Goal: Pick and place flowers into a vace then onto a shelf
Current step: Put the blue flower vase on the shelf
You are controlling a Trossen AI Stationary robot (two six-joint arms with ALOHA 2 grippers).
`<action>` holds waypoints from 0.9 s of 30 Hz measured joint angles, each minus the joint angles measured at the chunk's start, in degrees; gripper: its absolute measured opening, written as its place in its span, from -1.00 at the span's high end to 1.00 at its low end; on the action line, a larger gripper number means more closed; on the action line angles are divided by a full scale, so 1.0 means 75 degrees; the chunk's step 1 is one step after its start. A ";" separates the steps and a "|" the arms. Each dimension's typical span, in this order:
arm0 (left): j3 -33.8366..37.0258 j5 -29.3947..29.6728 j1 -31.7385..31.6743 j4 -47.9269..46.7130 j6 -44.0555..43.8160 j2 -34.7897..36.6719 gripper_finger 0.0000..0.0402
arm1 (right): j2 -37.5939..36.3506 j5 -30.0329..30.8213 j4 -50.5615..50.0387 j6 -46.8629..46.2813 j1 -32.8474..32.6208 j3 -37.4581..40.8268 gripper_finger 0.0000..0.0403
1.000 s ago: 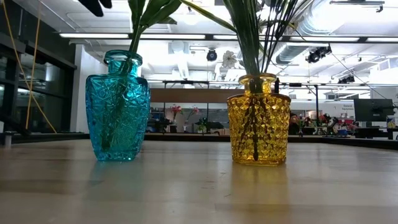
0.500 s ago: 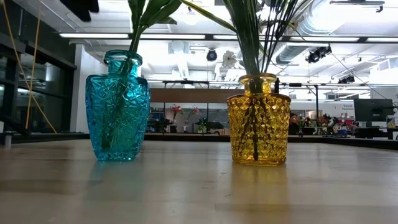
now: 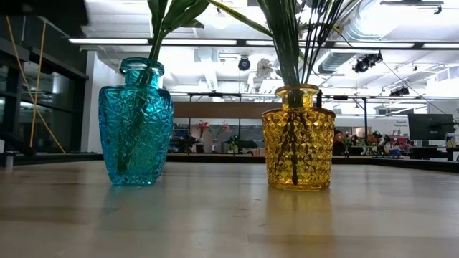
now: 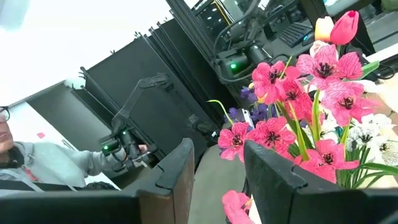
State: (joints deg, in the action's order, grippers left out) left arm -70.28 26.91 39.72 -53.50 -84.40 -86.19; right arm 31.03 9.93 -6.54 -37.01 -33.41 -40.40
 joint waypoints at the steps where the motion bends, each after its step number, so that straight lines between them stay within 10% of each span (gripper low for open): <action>1: 0.0000 0.0128 0.0128 -0.0008 -0.0015 0.0000 0.36 | 0.0002 0.0016 -0.0005 0.0000 0.0000 0.0000 0.35; 27: 0.0000 0.1158 0.0508 0.0136 -0.0387 0.0006 0.31 | 0.0001 0.0455 -0.0004 0.0259 0.0000 0.0000 0.35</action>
State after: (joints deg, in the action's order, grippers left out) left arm -70.28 35.59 43.53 -52.48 -87.31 -86.15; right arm 31.04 13.34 -6.57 -35.07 -33.40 -40.40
